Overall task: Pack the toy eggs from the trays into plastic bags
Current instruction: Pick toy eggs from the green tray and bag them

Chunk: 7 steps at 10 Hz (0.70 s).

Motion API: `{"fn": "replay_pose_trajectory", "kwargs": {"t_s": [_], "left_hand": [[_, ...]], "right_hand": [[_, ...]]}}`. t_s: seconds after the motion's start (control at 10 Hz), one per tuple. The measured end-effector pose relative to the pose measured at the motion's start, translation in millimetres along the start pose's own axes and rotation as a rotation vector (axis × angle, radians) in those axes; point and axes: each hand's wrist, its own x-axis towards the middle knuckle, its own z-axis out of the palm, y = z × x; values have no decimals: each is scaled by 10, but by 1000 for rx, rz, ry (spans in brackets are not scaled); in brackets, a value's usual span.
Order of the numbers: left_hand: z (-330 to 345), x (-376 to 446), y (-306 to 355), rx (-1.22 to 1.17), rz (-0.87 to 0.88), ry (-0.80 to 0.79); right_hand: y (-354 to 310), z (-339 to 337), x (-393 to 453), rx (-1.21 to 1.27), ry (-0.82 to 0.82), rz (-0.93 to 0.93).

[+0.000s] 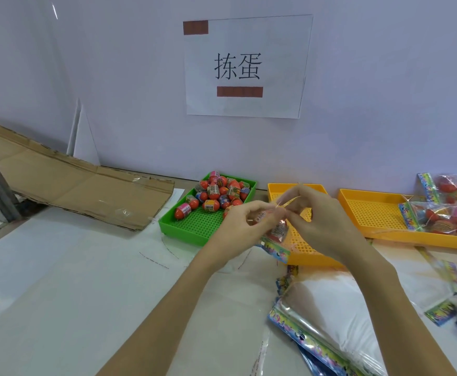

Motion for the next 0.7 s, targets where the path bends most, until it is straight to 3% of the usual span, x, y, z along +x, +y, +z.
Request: {"fn": "replay_pose_trajectory", "kwargs": {"t_s": [0.2, 0.4, 0.6, 0.7], "left_hand": [[15, -27, 1, -122, -32, -69], [59, 1, -65, 129, 13, 17], [236, 18, -88, -181, -86, 82], [329, -34, -95, 271, -367, 125]], "right_hand": [[17, 2, 17, 70, 129, 37], [-19, -14, 28, 24, 486, 16], [-307, 266, 24, -89, 466, -182], [-527, 537, 41, -115, 320, -326]]}}
